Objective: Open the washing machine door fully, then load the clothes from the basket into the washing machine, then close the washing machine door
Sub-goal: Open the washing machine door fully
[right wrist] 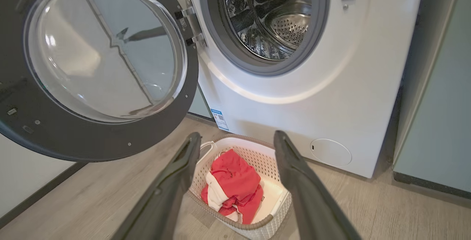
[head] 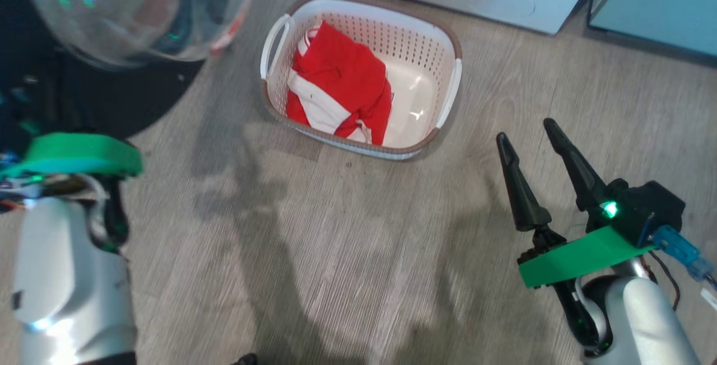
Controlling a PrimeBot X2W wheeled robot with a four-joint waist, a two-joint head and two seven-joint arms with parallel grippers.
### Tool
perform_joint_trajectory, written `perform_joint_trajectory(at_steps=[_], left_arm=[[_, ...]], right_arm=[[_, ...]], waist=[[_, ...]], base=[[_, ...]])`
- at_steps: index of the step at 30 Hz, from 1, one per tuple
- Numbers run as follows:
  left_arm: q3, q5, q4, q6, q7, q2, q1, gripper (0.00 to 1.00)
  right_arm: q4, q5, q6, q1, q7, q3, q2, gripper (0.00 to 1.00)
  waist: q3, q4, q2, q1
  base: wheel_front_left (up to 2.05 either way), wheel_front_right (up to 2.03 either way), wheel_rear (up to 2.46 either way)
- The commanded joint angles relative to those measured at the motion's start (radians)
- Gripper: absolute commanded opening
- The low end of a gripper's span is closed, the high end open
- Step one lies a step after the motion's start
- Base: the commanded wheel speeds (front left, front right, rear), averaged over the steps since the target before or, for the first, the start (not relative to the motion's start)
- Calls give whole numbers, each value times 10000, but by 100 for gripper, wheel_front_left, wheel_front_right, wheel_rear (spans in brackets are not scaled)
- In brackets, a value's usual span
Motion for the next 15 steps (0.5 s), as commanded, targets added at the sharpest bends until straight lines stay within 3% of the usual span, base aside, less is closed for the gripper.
perform_joint_trajectory(at_steps=[1,15], left_arm=[[625,-4,-230,-44,-48,544,-309,0],[2903,318,434,-493,-48,1536,-1578,0]], right_arm=[[-429,-93,0,-200,45,209,26,100],[-1003,-525,0,-240,438,-113,26,100]], waist=[[245,6,0,0],[1053,80,0,0]], base=[[0,0,0],[0,0,0]])
